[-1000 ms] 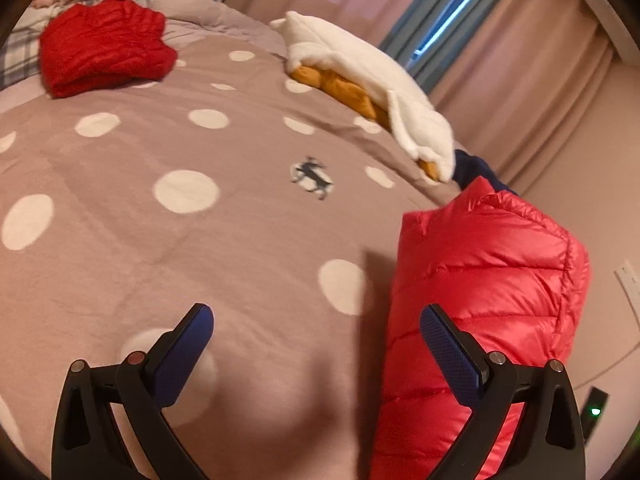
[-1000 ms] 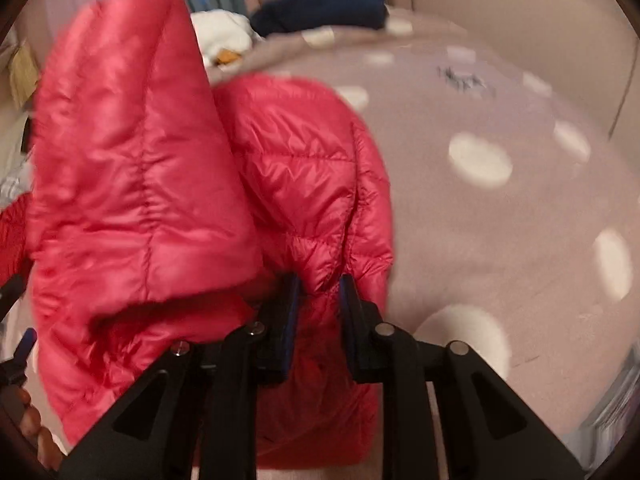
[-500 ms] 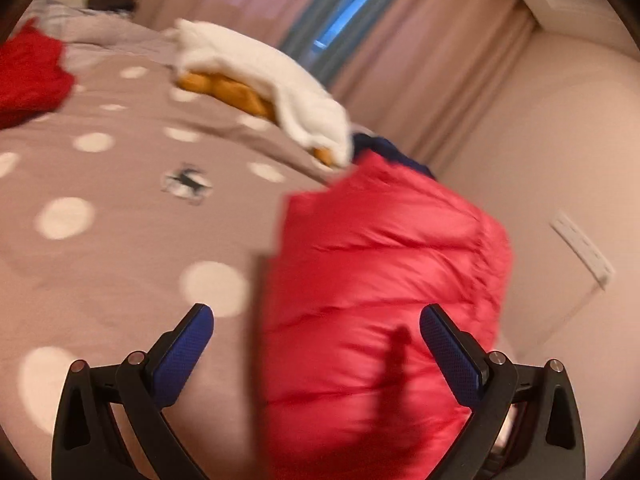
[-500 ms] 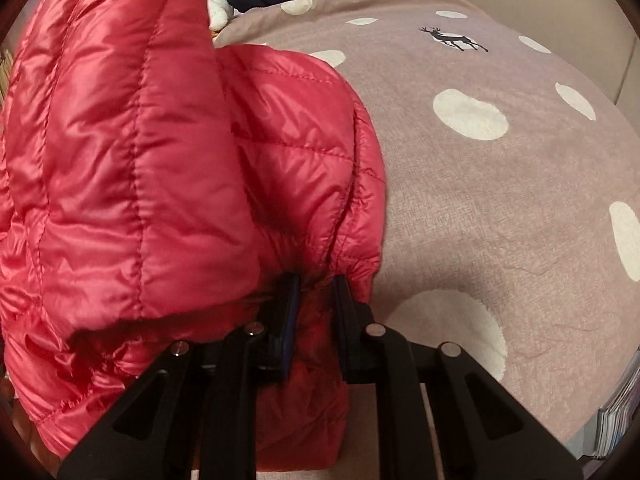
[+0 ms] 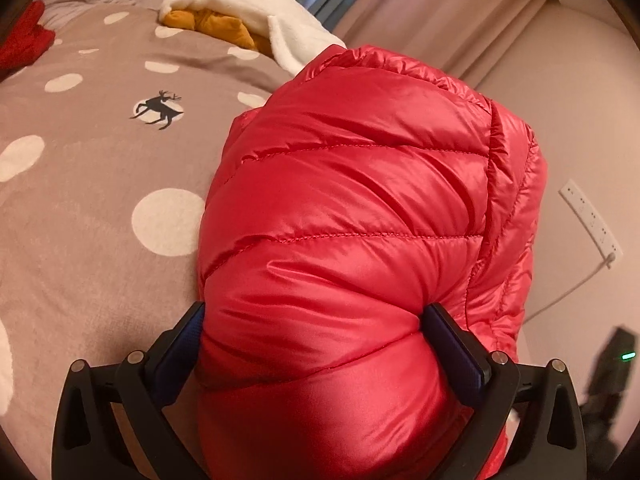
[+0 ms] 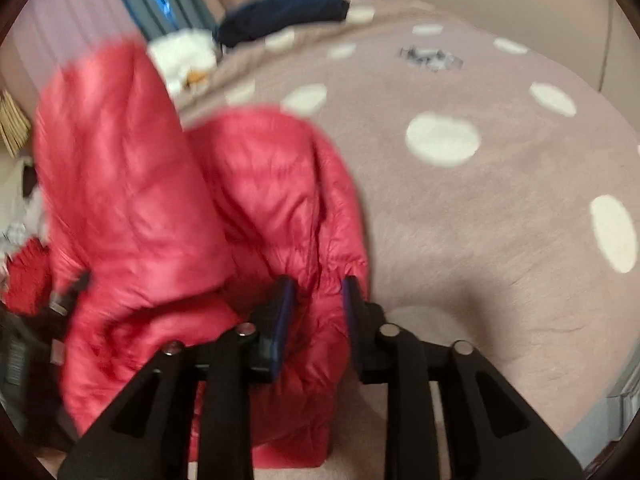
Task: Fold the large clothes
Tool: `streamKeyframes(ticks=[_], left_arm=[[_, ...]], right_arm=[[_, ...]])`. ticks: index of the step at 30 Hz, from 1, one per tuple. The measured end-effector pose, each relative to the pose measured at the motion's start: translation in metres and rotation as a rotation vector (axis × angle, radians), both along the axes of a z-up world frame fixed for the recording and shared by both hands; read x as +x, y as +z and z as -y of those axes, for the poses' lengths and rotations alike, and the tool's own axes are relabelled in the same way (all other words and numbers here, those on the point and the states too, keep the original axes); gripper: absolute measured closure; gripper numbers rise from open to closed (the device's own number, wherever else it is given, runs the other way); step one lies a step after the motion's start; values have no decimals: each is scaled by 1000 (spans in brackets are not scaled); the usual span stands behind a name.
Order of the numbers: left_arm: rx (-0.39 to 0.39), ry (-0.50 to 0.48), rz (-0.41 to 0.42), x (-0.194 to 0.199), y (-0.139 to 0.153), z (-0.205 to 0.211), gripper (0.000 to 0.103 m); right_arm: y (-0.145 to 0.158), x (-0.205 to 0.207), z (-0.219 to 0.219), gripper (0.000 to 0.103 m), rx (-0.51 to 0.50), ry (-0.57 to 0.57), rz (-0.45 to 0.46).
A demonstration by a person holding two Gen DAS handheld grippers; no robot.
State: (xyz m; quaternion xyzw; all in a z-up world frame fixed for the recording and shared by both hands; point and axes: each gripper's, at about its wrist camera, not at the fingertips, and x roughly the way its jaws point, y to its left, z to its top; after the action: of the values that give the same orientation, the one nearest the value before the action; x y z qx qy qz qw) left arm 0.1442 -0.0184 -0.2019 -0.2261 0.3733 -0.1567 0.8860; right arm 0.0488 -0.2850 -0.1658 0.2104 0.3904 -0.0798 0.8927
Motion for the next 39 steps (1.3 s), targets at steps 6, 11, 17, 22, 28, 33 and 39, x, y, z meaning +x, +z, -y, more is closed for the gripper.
streamKeyframes(ticks=[6, 11, 17, 22, 28, 33, 39], left_arm=[[-7, 5, 1, -1, 1, 2, 0], [-2, 20, -20, 5, 0, 0, 0], [-209, -50, -194, 28, -40, -9, 0], [-74, -31, -125, 24, -35, 7, 0], [-34, -41, -83, 22, -38, 13, 0], [-56, -44, -83, 23, -37, 11, 0], [-152, -59, -136, 20, -32, -6, 0]], right_arm=[[63, -8, -13, 36, -13, 28, 257], [32, 44, -35, 63, 61, 164, 181], [-32, 84, -12, 59, 258, 126, 46], [-30, 89, -37, 60, 3, 148, 45], [-38, 90, -29, 60, -35, 129, 49], [-42, 83, -27, 59, -7, 121, 80], [-31, 74, -16, 41, 100, 111, 122]])
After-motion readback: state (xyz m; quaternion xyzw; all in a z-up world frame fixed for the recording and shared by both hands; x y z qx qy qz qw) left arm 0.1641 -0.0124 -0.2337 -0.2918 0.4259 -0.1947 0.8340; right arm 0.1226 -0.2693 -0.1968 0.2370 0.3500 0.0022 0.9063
